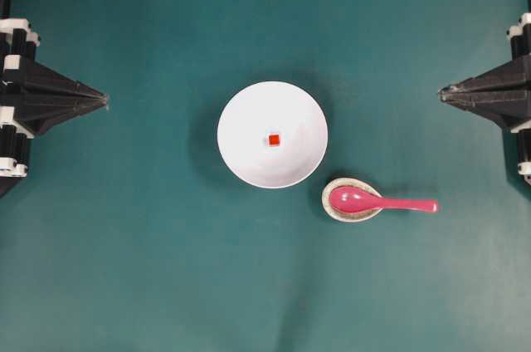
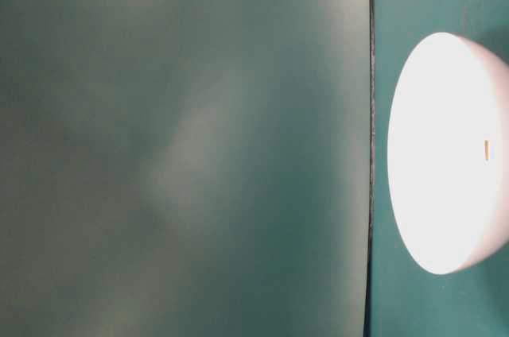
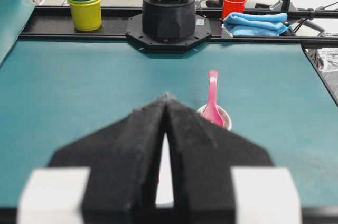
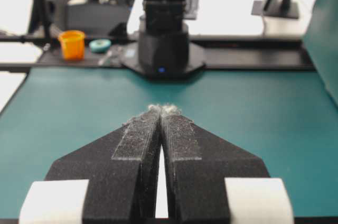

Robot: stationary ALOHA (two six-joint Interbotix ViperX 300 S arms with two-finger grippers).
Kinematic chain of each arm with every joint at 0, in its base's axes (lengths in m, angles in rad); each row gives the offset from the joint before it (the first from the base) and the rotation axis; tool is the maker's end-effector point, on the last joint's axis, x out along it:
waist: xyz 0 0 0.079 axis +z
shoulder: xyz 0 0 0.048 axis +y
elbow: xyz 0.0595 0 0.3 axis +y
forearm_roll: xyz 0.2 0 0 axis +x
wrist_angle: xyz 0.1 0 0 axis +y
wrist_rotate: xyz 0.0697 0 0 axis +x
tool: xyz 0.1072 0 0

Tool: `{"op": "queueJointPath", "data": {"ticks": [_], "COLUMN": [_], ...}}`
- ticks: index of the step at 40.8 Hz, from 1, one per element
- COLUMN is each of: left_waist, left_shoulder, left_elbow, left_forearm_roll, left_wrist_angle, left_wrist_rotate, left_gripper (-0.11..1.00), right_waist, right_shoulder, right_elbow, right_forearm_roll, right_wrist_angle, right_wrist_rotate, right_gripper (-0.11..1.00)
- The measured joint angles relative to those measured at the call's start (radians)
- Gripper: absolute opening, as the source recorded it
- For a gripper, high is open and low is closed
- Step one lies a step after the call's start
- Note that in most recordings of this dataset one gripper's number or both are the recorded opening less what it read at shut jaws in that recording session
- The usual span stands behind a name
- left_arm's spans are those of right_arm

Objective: Grip the spoon and scoop the red block from the bowl with right arm.
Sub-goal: 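Move the right gripper toward the pink spoon handle in the spoon rest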

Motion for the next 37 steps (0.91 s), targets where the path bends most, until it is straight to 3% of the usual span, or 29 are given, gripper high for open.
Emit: {"op": "queueJointPath", "data": {"ticks": [8, 23, 25, 32, 37], "left_waist": [-0.006, -0.008, -0.008, -0.008, -0.008], "left_shoulder": [-0.003, -0.003, -0.003, -0.003, -0.003], "left_elbow": [-0.041, -0.049, -0.049, -0.049, -0.049], "left_forearm_roll": [0.006, 0.006, 0.008, 0.008, 0.008], "left_wrist_angle": [0.109, 0.127, 0.127, 0.127, 0.127], "left_wrist_rotate": [-0.005, -0.012, -0.014, -0.026, -0.044], "left_gripper": [0.00, 0.00, 0.00, 0.00, 0.00], "right_waist": [0.017, 0.025, 0.029, 0.051, 0.107], "right_shoulder": [0.000, -0.005, 0.003, 0.087, 0.173], "right_elbow": [-0.009, -0.011, -0.009, 0.038, 0.089], "right_forearm_roll": [0.002, 0.018, 0.026, 0.092, 0.135], "right_wrist_angle": [0.066, 0.083, 0.083, 0.057, -0.018], "right_wrist_rotate": [0.015, 0.101, 0.120, 0.202, 0.212], "right_gripper": [0.00, 0.02, 0.09, 0.56, 0.52]}}
